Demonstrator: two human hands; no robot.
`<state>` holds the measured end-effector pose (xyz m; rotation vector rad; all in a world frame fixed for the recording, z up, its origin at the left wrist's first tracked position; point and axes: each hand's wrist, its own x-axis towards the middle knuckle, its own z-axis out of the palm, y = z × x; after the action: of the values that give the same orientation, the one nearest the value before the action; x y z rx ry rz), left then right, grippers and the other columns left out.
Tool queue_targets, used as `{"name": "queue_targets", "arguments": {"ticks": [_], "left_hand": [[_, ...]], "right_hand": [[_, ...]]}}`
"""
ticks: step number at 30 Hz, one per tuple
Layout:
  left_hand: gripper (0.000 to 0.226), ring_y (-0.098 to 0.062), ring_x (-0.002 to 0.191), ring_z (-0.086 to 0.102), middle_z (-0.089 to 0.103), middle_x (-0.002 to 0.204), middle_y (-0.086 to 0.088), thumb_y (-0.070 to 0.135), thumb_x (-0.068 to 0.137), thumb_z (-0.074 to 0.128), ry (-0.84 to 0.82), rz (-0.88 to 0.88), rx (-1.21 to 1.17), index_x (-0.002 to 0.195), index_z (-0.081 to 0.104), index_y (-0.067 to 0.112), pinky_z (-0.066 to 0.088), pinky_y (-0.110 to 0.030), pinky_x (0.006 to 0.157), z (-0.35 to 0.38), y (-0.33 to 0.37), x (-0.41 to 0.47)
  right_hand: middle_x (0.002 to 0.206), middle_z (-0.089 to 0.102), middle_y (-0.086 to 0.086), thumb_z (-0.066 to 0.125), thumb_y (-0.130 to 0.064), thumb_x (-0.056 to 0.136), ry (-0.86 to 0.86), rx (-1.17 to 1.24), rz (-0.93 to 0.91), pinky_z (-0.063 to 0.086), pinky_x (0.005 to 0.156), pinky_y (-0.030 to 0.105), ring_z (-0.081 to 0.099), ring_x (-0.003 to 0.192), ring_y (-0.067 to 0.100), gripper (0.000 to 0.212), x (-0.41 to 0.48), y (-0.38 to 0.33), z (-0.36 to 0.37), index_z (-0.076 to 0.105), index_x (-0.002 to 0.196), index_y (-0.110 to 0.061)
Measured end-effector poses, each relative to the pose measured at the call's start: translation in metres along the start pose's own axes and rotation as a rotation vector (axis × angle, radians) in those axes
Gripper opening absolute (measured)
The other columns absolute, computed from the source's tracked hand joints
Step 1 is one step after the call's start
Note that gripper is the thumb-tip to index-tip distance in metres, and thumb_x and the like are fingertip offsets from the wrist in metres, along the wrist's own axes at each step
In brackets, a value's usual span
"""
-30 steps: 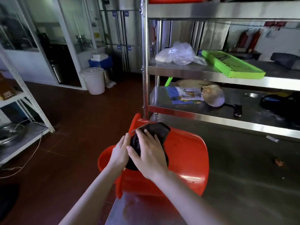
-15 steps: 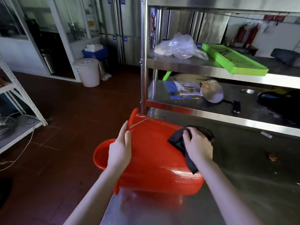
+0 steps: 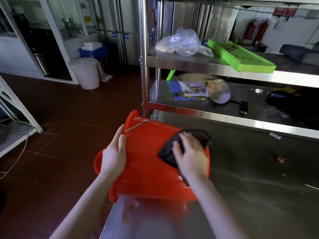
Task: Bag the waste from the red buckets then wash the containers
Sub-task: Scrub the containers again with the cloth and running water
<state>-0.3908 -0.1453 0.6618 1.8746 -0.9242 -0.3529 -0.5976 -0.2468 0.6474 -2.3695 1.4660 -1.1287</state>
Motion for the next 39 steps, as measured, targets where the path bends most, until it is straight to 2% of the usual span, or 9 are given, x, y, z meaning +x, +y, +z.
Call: {"name": "queue_targets", "arguments": {"ticks": [5, 7, 13, 16, 19, 23, 27, 34, 39], "left_hand": [[0.042, -0.013, 0.055, 0.063, 0.064, 0.07, 0.003, 0.055, 0.1, 0.023, -0.001, -0.006, -0.008, 0.141, 0.03, 0.058, 0.049, -0.023, 0.047, 0.002, 0.002, 0.001], [0.042, -0.023, 0.058, 0.063, 0.061, 0.07, 0.007, 0.055, 0.1, 0.023, -0.016, -0.017, -0.015, 0.142, 0.029, 0.057, 0.051, -0.031, 0.051, 0.004, 0.005, 0.001], [0.038, 0.02, 0.084, 0.055, 0.061, 0.098, 0.026, 0.041, 0.104, 0.033, -0.006, 0.003, -0.08, 0.138, 0.04, 0.054, 0.038, -0.002, 0.07, -0.005, -0.009, -0.003], [0.037, 0.006, 0.113, 0.049, 0.051, 0.127, 0.024, 0.042, 0.102, 0.037, -0.099, -0.044, -0.1, 0.133, 0.04, 0.061, 0.035, -0.011, 0.085, -0.02, -0.016, -0.002], [0.033, 0.0, 0.102, 0.058, 0.057, 0.121, 0.015, 0.051, 0.091, 0.048, -0.053, -0.043, -0.037, 0.124, 0.047, 0.057, 0.044, -0.02, 0.079, -0.024, -0.002, 0.01], [0.081, -0.017, 0.113, 0.052, 0.04, 0.137, 0.001, 0.072, 0.074, 0.058, -0.068, 0.055, 0.173, 0.142, 0.028, 0.04, 0.047, -0.034, 0.085, -0.004, 0.04, 0.039], [0.091, -0.036, 0.109, 0.059, 0.041, 0.143, -0.011, 0.073, 0.083, 0.048, -0.033, 0.071, 0.563, 0.153, 0.014, 0.026, 0.049, -0.042, 0.079, 0.016, 0.052, 0.048], [0.065, -0.037, 0.112, 0.058, 0.047, 0.14, -0.007, 0.062, 0.095, 0.034, 0.132, -0.023, 0.386, 0.151, 0.021, 0.033, 0.044, -0.041, 0.081, 0.0, 0.011, 0.022], [0.052, -0.022, 0.118, 0.057, 0.053, 0.14, 0.001, 0.044, 0.099, 0.042, 0.164, 0.08, 0.084, 0.147, 0.026, 0.038, 0.04, -0.028, 0.086, 0.013, 0.001, -0.008]], "right_hand": [[0.108, 0.069, 0.008, 0.055, -0.028, 0.094, 0.029, -0.065, 0.237, 0.051, 0.078, 0.039, 0.064, 0.1, 0.033, 0.025, 0.013, 0.034, -0.013, 0.067, 0.108, -0.01], [0.111, 0.069, 0.009, 0.055, -0.031, 0.093, 0.03, -0.036, 0.104, 0.051, 0.085, 0.039, 0.063, 0.104, 0.032, 0.028, 0.01, -0.004, 0.002, 0.068, 0.108, -0.01], [0.129, 0.063, 0.005, 0.051, -0.035, 0.092, -0.086, 0.143, -0.35, 0.04, 0.108, 0.041, 0.053, 0.127, 0.021, 0.04, -0.015, -0.114, 0.043, 0.066, 0.12, -0.011], [0.133, 0.06, 0.001, 0.054, -0.035, 0.091, -0.097, 0.146, -0.362, 0.04, 0.109, 0.039, 0.051, 0.129, 0.017, 0.04, -0.018, -0.085, 0.032, 0.065, 0.123, -0.014], [0.135, 0.058, 0.001, 0.052, -0.035, 0.093, -0.094, 0.11, -0.327, 0.041, 0.108, 0.041, 0.049, 0.131, 0.017, 0.041, -0.022, -0.055, 0.024, 0.064, 0.126, -0.013], [0.136, 0.058, 0.001, 0.049, -0.035, 0.094, -0.093, 0.057, -0.387, 0.041, 0.108, 0.041, 0.048, 0.132, 0.016, 0.042, -0.03, -0.045, 0.023, 0.063, 0.127, -0.013], [0.13, 0.062, 0.002, 0.051, -0.035, 0.092, -0.032, 0.057, -0.239, 0.046, 0.103, 0.038, 0.056, 0.124, 0.019, 0.039, -0.02, -0.032, 0.012, 0.066, 0.121, -0.013], [0.115, 0.068, 0.0, 0.048, -0.034, 0.096, -0.095, -0.029, 0.28, 0.05, 0.081, 0.036, 0.063, 0.103, 0.025, 0.028, 0.024, 0.028, -0.012, 0.065, 0.112, -0.02], [0.132, 0.061, 0.005, 0.048, -0.032, 0.095, -0.139, 0.01, -0.136, 0.042, 0.105, 0.037, 0.053, 0.127, 0.023, 0.039, 0.015, -0.057, 0.03, 0.064, 0.125, -0.011]]}}
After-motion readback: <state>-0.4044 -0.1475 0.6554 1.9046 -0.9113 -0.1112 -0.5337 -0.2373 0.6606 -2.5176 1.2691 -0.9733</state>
